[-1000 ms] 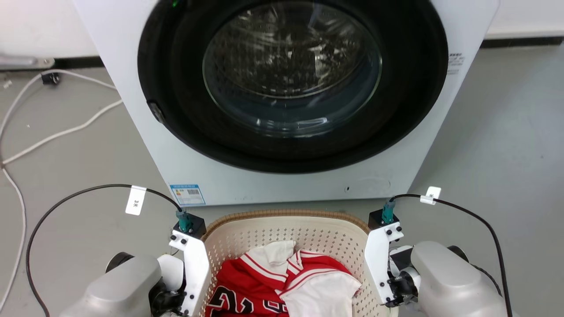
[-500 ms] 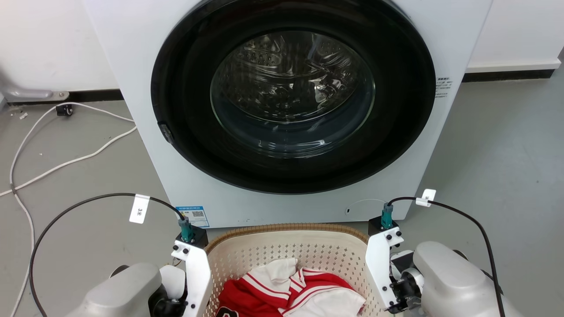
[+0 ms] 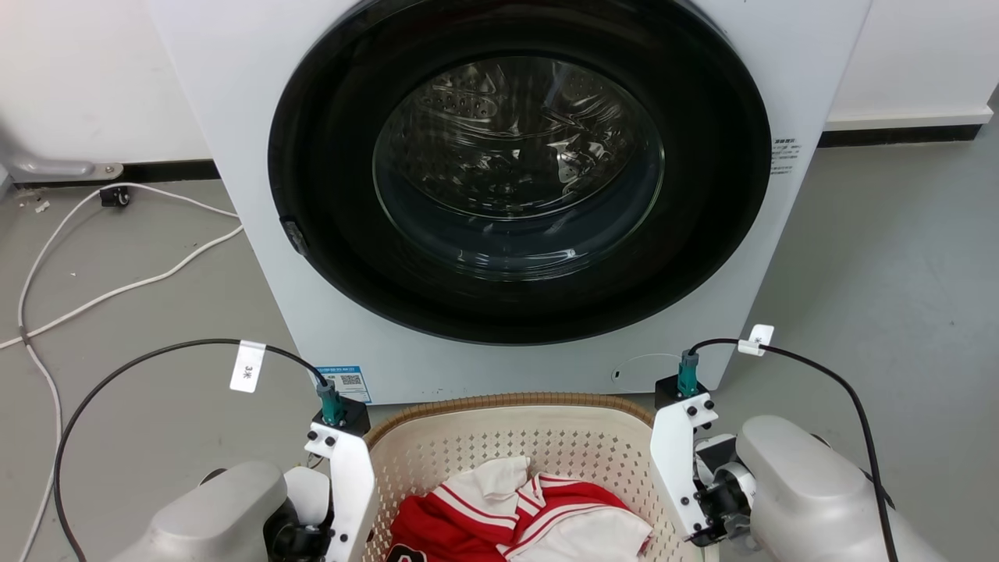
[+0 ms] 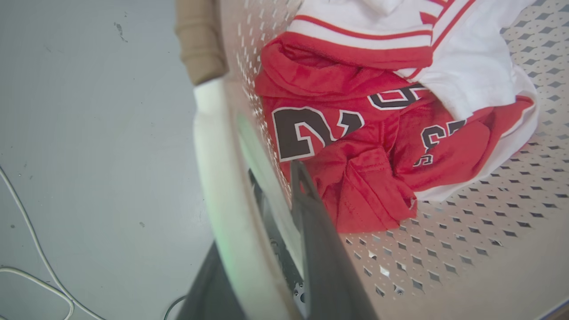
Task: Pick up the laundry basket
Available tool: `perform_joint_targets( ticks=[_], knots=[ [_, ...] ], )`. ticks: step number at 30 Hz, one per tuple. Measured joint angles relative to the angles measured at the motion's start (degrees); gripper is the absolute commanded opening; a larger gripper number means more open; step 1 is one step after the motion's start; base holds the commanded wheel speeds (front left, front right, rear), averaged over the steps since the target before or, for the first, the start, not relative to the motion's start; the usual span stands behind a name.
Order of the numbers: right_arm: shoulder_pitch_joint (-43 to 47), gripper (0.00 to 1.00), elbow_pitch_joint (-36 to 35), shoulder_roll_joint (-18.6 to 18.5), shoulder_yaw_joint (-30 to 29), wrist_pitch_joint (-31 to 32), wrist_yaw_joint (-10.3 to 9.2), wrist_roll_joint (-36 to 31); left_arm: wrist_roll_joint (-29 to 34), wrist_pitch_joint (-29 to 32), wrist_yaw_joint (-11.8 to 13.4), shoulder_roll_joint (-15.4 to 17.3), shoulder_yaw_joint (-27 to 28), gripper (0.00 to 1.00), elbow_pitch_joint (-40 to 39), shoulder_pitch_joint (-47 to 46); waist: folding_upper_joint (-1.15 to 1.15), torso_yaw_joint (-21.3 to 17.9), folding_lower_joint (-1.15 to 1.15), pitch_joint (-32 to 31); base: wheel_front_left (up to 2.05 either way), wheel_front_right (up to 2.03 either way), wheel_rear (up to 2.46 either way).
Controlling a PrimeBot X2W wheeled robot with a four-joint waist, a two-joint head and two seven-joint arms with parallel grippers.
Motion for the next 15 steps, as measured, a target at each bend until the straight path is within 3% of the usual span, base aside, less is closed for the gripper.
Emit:
perform_joint_targets(
  ticks=[15],
  knots=[
    [-0.8,0.00,0.3,0.1,1.1,0.3,0.00,1.1,-0.2,0.2,0.0,0.1,0.0,0.00,-0.1,-0.3,0.00,0.0,0.00,0.1,0.00,0.00,0.00]
  ],
)
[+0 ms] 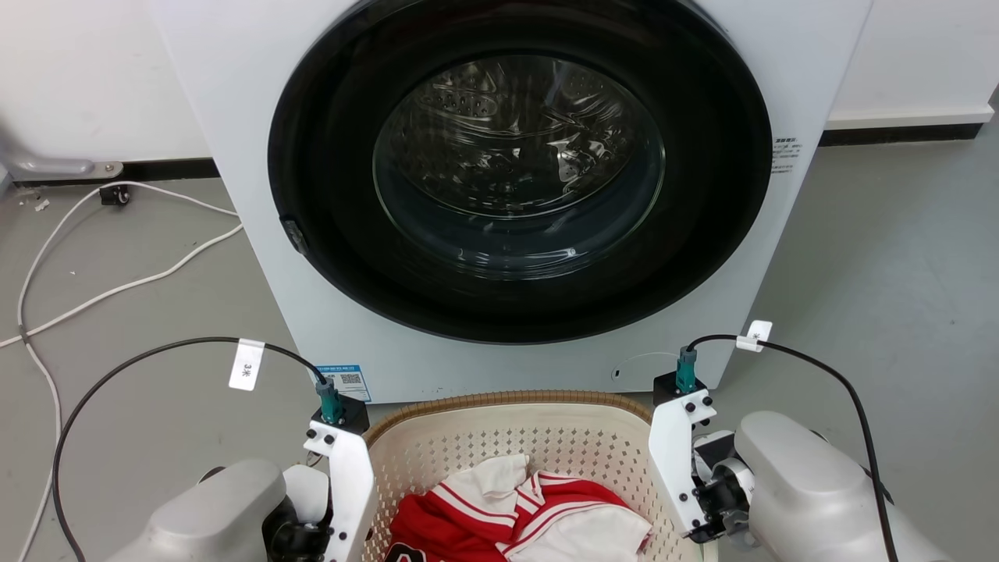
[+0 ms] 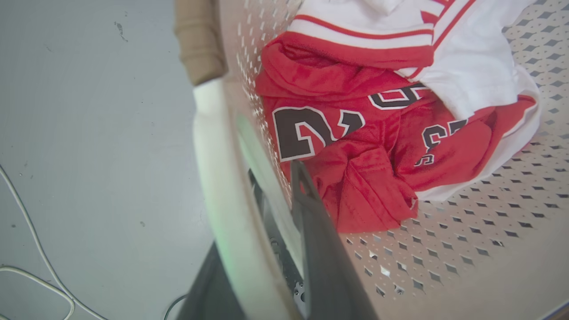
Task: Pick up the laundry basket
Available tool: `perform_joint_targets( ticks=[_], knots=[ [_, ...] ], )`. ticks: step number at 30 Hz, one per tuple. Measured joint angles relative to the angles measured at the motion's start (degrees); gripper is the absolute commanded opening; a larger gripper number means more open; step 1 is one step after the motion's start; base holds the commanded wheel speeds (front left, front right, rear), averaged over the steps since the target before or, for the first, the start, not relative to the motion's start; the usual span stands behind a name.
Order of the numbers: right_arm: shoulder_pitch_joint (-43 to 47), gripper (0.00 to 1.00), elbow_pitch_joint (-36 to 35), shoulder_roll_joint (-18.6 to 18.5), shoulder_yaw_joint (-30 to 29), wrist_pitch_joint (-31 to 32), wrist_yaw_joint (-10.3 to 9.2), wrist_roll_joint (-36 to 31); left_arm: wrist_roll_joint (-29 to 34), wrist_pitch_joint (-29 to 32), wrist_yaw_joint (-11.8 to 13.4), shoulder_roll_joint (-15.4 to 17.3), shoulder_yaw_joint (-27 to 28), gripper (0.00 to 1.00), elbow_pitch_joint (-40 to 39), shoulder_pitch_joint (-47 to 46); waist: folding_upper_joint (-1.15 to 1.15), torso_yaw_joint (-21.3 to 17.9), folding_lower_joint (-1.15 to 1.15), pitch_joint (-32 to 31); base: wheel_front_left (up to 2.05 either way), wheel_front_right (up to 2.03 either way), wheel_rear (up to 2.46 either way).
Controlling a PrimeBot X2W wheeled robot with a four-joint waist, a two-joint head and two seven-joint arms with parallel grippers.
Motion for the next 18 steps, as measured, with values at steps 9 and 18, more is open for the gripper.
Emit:
perform_joint_targets(
  ticks=[9,18],
  knots=[
    [-0.1,0.00,0.7,0.3,0.3,0.5,-0.05,1.0,0.7,0.0,0.0,-0.1,-0.1,0.00,0.0,0.0,0.00,-0.4,0.01,0.1,0.00,0.00,0.00],
    [-0.2,0.00,1.1,0.3,0.8,0.5,-0.05,1.5,0.8,-0.3,0.0,-0.1,-0.1,0.00,0.1,0.0,0.00,-0.7,0.01,0.1,0.00,0.00,0.00]
  ],
)
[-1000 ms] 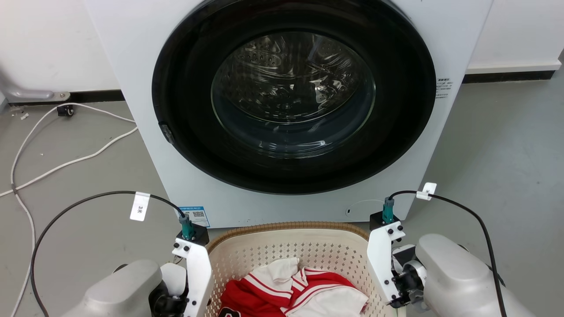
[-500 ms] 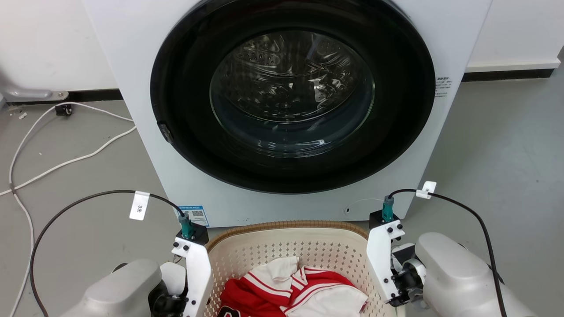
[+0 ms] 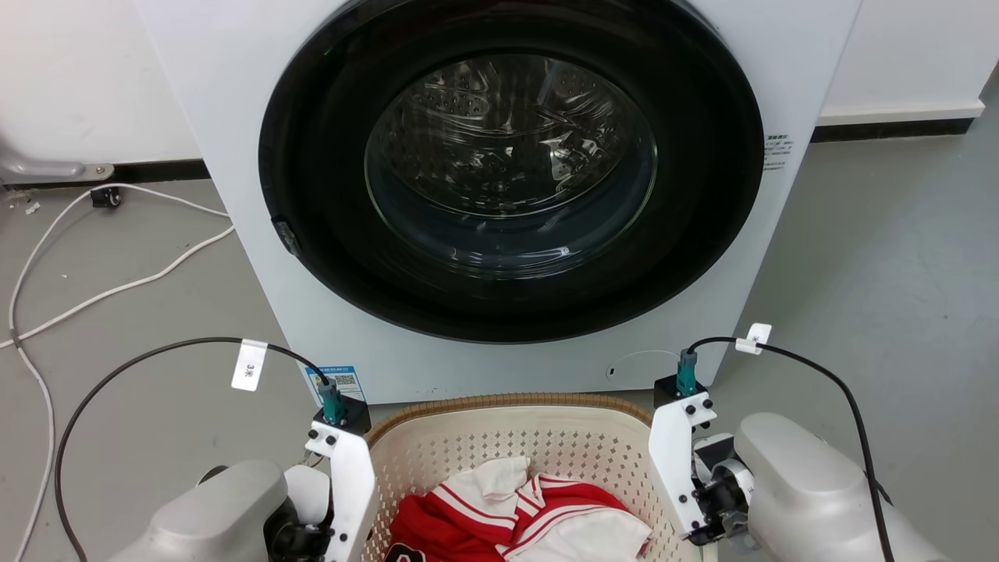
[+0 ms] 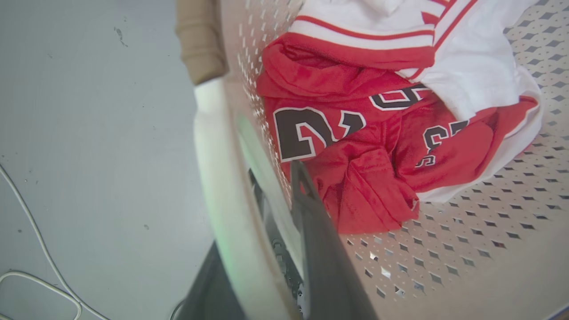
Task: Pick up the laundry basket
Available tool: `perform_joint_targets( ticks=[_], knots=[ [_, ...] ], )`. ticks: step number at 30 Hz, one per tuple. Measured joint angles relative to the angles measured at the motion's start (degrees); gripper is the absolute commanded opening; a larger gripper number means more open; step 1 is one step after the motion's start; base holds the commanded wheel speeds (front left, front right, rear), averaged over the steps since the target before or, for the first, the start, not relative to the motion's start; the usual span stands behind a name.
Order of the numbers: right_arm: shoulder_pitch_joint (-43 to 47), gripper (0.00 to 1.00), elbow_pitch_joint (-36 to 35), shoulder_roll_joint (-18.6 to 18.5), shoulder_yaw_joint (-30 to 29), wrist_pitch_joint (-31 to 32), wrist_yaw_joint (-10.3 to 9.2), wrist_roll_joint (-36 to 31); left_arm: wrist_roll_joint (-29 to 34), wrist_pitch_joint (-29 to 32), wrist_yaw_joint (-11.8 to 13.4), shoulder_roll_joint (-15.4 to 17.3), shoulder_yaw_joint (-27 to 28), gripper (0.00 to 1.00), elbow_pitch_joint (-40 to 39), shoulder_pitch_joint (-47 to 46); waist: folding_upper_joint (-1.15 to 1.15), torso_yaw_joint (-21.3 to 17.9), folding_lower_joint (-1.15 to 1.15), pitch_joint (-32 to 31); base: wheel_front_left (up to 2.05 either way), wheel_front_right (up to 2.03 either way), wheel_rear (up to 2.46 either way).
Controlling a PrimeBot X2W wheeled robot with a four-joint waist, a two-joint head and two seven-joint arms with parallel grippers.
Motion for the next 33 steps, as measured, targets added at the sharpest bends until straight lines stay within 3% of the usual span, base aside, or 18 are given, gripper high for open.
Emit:
perform_joint_targets(
  ticks=[33],
  knots=[
    [-0.4,0.00,1.1,0.3,1.3,-0.1,0.00,1.9,0.9,1.5,0.0,0.2,0.0,0.00,-0.5,-0.3,0.00,0.1,0.00,0.0,0.00,0.00,0.00]
  ],
)
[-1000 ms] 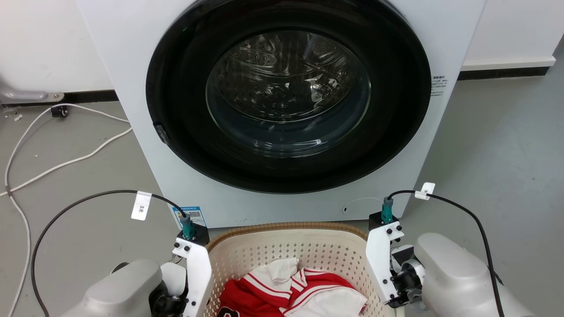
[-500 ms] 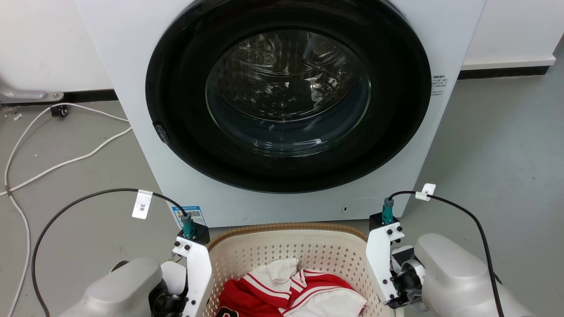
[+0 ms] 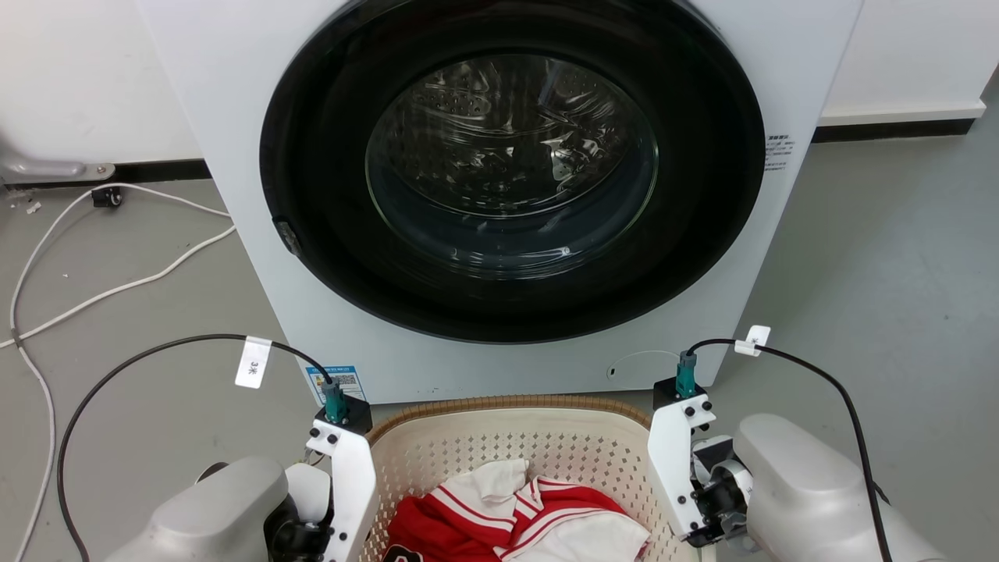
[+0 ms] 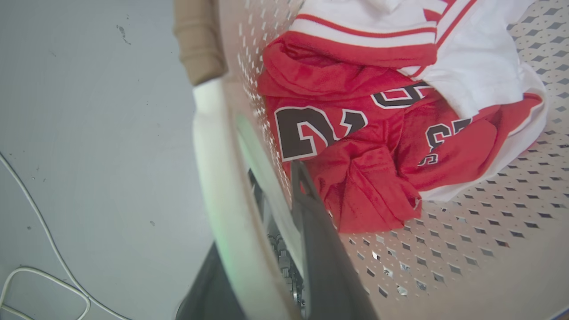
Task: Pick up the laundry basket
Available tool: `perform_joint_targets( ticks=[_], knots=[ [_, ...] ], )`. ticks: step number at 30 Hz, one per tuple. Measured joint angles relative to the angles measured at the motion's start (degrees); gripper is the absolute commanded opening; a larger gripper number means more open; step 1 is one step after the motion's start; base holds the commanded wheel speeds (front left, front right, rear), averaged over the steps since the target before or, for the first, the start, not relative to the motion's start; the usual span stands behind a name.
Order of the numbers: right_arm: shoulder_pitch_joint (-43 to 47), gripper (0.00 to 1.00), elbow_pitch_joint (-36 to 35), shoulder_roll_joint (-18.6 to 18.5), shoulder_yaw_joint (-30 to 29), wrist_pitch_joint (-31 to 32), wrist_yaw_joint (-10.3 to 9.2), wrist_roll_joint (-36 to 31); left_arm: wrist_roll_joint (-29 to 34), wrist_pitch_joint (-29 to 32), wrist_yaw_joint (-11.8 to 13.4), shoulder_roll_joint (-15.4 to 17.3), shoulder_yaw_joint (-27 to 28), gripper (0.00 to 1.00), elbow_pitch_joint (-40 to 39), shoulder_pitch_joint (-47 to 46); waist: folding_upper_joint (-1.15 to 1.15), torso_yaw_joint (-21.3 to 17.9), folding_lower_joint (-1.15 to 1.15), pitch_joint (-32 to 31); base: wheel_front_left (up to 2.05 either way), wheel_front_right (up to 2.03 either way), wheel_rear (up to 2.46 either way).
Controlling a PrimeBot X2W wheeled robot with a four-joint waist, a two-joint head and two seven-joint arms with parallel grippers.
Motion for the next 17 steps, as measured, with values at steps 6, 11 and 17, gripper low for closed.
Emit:
perform_joint_targets(
  ticks=[6,11,17],
  knots=[
    [-0.1,0.00,0.0,0.0,0.4,0.0,0.00,0.2,0.0,0.0,0.0,0.0,0.0,0.00,0.0,0.0,0.00,0.1,0.00,-0.1,0.00,0.00,0.00],
    [-0.1,0.00,0.0,0.0,0.7,-0.1,0.00,0.3,0.0,0.0,0.0,0.0,0.0,0.00,0.0,0.0,0.00,0.1,0.00,-0.1,0.00,0.00,0.00],
    [-0.2,0.00,0.0,0.0,1.1,-0.1,0.00,0.7,0.0,0.2,0.0,0.0,0.0,0.00,0.1,0.0,0.00,0.0,0.00,0.0,0.00,0.00,0.00]
  ],
)
